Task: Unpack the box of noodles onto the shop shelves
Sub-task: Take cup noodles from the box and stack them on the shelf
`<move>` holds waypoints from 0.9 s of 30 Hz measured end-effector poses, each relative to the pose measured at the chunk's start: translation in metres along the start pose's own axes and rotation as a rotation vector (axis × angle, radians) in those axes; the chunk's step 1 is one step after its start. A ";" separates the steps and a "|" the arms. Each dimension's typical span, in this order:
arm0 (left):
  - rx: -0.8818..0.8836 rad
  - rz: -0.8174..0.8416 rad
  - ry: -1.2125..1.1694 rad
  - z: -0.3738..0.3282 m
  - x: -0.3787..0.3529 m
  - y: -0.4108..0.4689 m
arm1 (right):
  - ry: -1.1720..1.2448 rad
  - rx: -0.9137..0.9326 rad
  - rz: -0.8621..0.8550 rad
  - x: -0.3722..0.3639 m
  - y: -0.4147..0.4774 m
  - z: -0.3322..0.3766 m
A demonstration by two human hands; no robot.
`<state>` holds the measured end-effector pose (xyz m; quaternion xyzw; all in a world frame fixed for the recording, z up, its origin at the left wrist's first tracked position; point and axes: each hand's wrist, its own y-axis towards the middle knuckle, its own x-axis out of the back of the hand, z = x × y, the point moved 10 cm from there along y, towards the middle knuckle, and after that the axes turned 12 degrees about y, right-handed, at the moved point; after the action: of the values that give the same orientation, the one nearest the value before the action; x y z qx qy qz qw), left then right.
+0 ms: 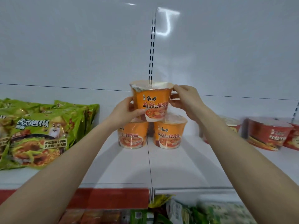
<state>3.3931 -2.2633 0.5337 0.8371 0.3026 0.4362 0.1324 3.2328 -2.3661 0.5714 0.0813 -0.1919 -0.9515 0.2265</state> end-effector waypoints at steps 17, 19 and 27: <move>0.111 -0.041 0.118 0.026 -0.010 0.033 | -0.181 -0.085 0.217 0.002 0.046 -0.061; 0.130 -0.050 0.087 0.029 -0.010 0.033 | -0.124 -0.103 0.264 -0.002 0.046 -0.065; 0.100 -0.045 0.099 0.030 -0.014 0.034 | -0.125 0.059 0.190 0.005 0.047 -0.059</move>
<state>3.4245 -2.2976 0.5241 0.8129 0.3492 0.4584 0.0849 3.2613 -2.4267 0.5357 0.0097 -0.2402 -0.9229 0.3007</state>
